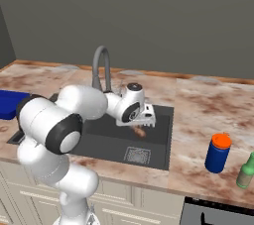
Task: Pick up all produce items and place them in the sink. Turn on the sink faucet to wash them. Then turn the sink off and put them in the tray.
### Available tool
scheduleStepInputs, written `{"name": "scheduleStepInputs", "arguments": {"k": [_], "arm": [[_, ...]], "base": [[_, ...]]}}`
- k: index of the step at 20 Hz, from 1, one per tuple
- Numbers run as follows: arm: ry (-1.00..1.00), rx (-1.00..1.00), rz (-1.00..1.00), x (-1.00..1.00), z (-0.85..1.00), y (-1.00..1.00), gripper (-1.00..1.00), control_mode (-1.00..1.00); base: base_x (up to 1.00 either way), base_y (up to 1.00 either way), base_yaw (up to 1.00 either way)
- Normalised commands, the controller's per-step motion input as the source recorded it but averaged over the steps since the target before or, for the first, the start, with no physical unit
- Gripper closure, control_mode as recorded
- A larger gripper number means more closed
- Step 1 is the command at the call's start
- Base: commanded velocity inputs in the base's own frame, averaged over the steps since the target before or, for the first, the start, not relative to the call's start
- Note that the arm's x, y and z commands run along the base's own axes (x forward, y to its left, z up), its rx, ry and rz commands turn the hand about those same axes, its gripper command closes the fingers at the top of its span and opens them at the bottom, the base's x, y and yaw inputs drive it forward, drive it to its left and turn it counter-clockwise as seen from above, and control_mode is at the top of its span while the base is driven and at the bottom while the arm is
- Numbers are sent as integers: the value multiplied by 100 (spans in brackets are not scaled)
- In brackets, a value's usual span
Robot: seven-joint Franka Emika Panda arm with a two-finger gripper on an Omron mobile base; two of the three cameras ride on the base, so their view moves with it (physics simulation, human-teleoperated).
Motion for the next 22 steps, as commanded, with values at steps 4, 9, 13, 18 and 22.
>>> {"name": "scheduleStepInputs", "arguments": {"k": [4, 9, 13, 18, 22], "arm": [[0, 0, -10, -33, 54, 21, 100, -100], [0, 0, -9, -37, 41, 39, 100, -100], [0, 0, -7, -33, 30, 47, 100, -100], [0, 0, -5, -30, 21, 52, 100, -100], [0, 0, -2, -26, 17, 57, 100, -100]], "base": [[0, 0, 0], [0, 0, 0], [0, 0, 0], [0, 0, 0], [0, 0, 0]]}}
